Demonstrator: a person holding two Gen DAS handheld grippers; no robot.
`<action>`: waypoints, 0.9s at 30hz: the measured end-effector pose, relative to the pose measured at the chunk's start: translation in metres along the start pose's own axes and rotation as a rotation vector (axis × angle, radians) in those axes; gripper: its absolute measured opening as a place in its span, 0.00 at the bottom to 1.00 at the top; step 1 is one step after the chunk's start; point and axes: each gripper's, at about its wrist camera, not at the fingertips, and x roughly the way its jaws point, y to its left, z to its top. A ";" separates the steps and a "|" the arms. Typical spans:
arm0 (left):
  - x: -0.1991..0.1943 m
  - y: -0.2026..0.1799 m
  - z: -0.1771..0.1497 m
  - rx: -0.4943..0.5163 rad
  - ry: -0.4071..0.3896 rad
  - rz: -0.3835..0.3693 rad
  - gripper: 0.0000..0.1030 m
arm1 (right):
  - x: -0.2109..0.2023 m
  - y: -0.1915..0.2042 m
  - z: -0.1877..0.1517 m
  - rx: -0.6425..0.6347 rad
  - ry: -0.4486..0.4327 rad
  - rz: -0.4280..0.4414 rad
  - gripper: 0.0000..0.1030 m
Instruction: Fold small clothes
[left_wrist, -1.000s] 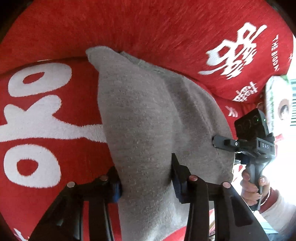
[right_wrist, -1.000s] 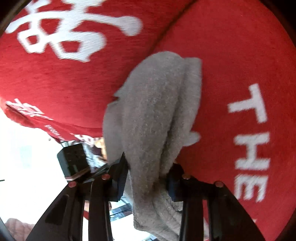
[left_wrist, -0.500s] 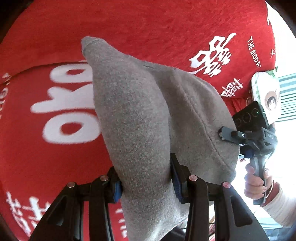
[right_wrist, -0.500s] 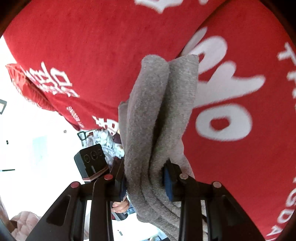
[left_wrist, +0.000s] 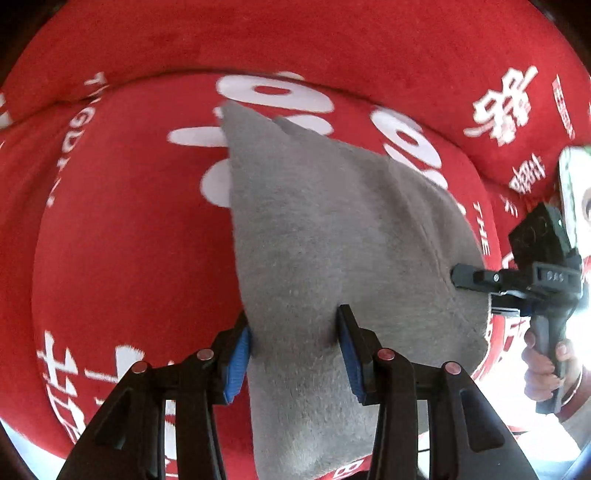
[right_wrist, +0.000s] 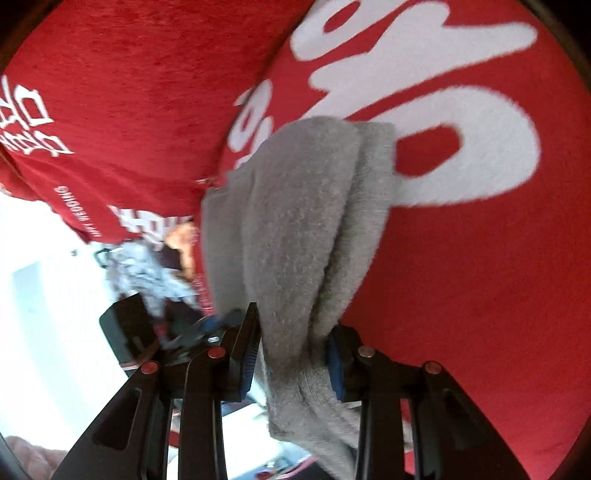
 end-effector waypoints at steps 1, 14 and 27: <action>-0.002 0.000 -0.001 -0.005 -0.006 0.016 0.46 | -0.003 0.002 0.001 -0.011 -0.002 -0.037 0.34; -0.042 -0.019 -0.020 0.028 -0.077 0.197 0.99 | -0.042 0.067 -0.041 -0.188 -0.110 -0.407 0.30; -0.037 -0.017 -0.029 -0.023 -0.056 0.241 0.99 | 0.013 0.063 -0.076 -0.290 -0.080 -0.565 0.19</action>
